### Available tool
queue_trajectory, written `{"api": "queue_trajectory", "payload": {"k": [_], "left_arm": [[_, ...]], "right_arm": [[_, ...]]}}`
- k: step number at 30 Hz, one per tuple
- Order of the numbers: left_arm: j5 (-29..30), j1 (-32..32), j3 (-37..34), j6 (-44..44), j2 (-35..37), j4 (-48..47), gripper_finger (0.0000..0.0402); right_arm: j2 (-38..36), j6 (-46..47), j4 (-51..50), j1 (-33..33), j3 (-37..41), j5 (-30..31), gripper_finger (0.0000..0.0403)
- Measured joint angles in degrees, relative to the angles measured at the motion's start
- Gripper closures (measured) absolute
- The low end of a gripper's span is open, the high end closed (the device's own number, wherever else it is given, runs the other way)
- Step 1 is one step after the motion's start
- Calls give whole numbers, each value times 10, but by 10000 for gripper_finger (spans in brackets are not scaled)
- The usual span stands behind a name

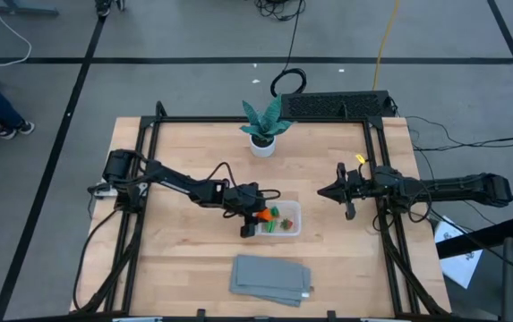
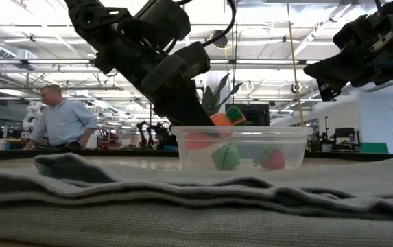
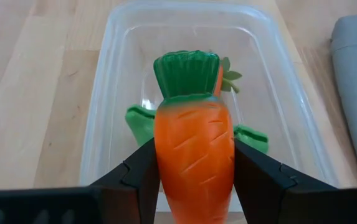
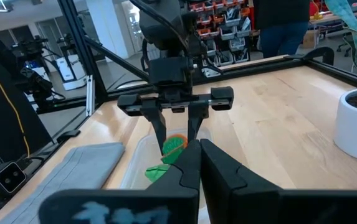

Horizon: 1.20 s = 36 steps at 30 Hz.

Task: Pick and placing Produce into tupperware
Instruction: Put the orange carrot into the transparent container

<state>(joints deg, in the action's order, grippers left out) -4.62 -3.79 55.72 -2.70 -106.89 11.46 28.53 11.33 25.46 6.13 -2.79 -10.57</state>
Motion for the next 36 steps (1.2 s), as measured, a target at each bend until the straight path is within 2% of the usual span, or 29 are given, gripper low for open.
{"api": "queue_trajectory", "payload": {"k": [7, 15, 29, 36], "left_arm": [[-29, 0, 0, 22, 0, -6, 231], [-30, -1, 1, 54, -9, 3, 231], [-29, 0, 1, 46, -11, 20, 230], [-35, 0, 1, 39, -11, 17, 197]], "right_arm": [[0, 0, 0, 0, 0, 0, 403], [0, -1, 0, 0, 0, 0, 403], [0, -1, -1, 0, 0, 0, 403], [0, -1, -1, 0, 0, 0, 403]]}}
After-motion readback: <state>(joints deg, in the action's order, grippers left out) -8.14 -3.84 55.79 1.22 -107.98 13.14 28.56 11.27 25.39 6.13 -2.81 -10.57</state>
